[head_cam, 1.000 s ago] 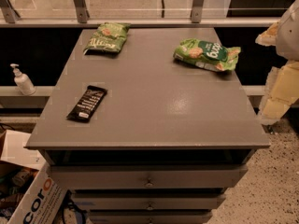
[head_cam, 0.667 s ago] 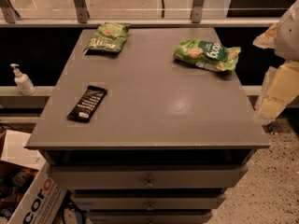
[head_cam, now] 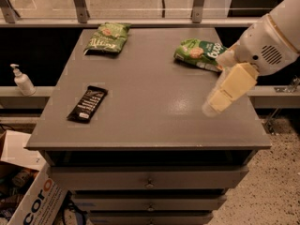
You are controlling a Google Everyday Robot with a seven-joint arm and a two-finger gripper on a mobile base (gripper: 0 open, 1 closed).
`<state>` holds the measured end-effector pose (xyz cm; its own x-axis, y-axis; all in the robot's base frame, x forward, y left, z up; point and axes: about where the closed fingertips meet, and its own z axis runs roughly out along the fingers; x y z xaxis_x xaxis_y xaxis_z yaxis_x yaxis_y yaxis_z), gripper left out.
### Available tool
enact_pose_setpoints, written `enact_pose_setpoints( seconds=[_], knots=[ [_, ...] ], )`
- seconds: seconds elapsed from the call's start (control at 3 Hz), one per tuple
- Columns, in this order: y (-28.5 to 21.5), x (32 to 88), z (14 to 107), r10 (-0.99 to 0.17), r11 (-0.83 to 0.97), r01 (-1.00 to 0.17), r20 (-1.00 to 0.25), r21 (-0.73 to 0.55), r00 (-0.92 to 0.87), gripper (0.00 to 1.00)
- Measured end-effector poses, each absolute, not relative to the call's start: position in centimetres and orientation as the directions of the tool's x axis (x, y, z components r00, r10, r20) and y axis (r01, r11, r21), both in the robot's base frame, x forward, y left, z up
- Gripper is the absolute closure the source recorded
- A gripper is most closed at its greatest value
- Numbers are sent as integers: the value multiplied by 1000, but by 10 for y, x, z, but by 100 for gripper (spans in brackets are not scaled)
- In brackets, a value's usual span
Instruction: Pick green jalapeno chip bag
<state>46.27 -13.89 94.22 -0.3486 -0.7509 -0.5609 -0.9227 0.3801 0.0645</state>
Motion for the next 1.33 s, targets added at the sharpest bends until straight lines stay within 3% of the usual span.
enact_pose_setpoints(
  seconds=[0.67, 1.33],
  knots=[
    [-34, 525, 968, -479, 358, -911, -798, 203, -366, 0],
    [-33, 526, 968, -440, 371, -905, -819, 208, -368, 0]
  ],
)
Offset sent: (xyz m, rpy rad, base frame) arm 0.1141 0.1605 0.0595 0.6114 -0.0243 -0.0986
